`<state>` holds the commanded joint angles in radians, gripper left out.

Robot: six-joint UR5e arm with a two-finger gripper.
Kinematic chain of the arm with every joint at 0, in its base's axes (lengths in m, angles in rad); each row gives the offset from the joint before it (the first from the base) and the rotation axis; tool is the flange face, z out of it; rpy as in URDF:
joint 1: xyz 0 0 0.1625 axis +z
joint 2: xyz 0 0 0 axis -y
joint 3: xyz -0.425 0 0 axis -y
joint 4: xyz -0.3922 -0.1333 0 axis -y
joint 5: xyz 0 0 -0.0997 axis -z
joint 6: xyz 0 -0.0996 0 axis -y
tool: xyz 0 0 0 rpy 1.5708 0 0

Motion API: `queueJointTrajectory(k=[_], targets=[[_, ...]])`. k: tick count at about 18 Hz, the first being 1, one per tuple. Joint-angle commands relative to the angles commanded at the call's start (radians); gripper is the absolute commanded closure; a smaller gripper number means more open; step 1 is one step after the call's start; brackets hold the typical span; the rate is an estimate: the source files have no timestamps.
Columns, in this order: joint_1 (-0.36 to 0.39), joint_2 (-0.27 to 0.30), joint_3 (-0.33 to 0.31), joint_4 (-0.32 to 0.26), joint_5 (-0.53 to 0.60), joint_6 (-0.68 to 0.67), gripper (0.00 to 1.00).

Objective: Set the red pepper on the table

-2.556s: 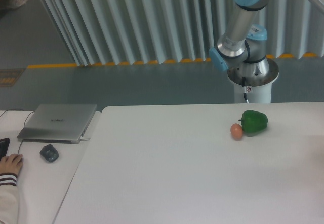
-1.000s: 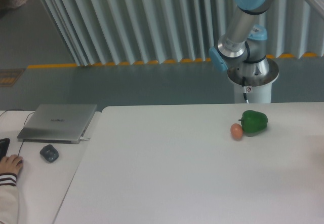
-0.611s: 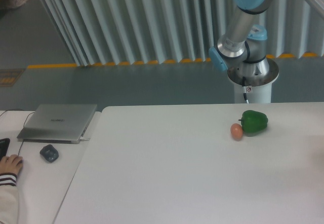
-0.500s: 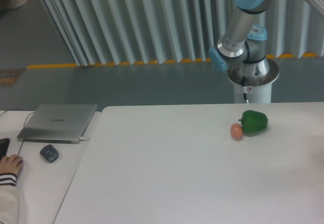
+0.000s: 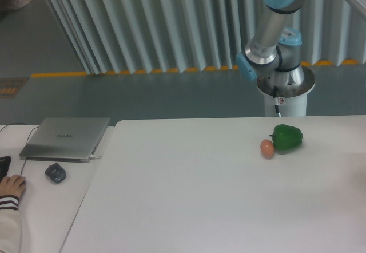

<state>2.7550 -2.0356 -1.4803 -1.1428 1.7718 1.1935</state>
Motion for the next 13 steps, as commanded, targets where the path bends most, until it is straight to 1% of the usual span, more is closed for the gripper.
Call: queueJointTrajectory(k=[2, 3, 4, 5, 6, 7, 9, 13], targets=[[0.000, 0.003, 0.000, -0.005, -0.002, 0.002, 0.45], [0.000, 0.003, -0.002, -0.002, -0.005, -0.003, 0.42], [-0.002, -0.003, -0.008, 0.008, -0.005, -0.011, 0.23], [-0.002, -0.008, -0.006, 0.009, -0.003, -0.015, 0.20], [0.000, -0.008, -0.006, 0.018, -0.005, -0.017, 0.12], [0.003, -0.003, -0.003, 0.034, -0.005, -0.018, 0.00], [0.003, -0.009, -0.005, 0.060, -0.006, -0.032, 0.00], [0.008, -0.018, -0.008, 0.084, -0.006, -0.029, 0.00]])
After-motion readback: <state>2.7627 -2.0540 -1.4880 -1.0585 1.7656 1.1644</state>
